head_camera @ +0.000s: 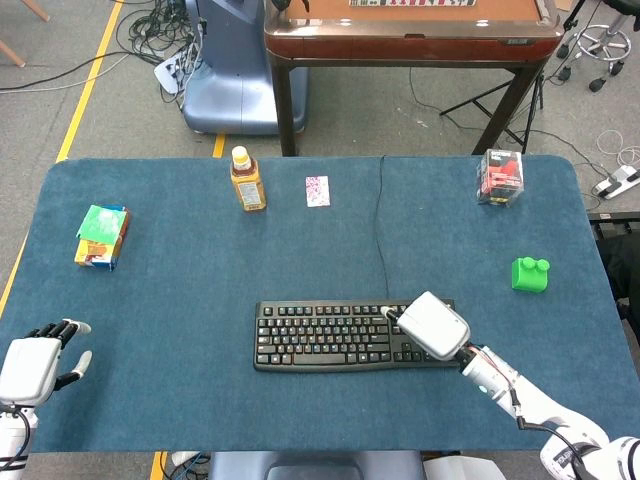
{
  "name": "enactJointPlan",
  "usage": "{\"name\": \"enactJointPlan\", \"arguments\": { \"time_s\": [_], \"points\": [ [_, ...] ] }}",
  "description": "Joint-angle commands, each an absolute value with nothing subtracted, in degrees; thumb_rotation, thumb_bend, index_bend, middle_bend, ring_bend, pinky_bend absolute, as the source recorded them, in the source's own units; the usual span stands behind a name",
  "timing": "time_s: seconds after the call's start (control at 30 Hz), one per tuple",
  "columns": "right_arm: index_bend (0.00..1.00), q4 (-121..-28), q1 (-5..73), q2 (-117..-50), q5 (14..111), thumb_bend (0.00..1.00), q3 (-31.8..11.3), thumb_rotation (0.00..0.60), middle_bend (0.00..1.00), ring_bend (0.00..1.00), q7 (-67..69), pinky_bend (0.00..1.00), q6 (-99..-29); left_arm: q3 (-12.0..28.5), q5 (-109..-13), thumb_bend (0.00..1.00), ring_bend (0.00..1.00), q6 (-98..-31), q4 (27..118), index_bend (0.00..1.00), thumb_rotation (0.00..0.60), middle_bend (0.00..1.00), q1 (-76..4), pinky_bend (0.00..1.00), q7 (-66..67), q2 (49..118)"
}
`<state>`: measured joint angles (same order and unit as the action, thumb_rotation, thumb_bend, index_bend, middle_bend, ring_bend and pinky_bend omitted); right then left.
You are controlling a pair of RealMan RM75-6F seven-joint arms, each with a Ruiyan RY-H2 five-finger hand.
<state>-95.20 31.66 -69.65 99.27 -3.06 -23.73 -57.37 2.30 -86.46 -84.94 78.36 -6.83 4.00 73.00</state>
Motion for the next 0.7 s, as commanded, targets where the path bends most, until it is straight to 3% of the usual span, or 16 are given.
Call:
{"name": "enactJointPlan", "arguments": {
  "time_s": [0.03, 0.7],
  "points": [
    [0.33, -95.9, 32.7, -70.2, 99.3, 0.78, -2.6, 0.600, 0.96, 0.97, -25.7, 1.00, -55.7, 2.5, -85.9, 0.32, 0.42, -84.5, 78.1, 0.43, 0.600, 0.40, -6.9, 0.48, 3.9, 73.2],
    [0.33, -93.8, 34.9, -76.3, 95.1, 0.78, -0.2, 0.600, 0.96, 0.97, -29.6, 1.00, -50.9, 3.3, -82.1, 0.32, 0.42, -81.6, 76.7, 0.45, 0.600, 0.40, -7.1, 0.47, 3.1, 73.2]
  ]
}}
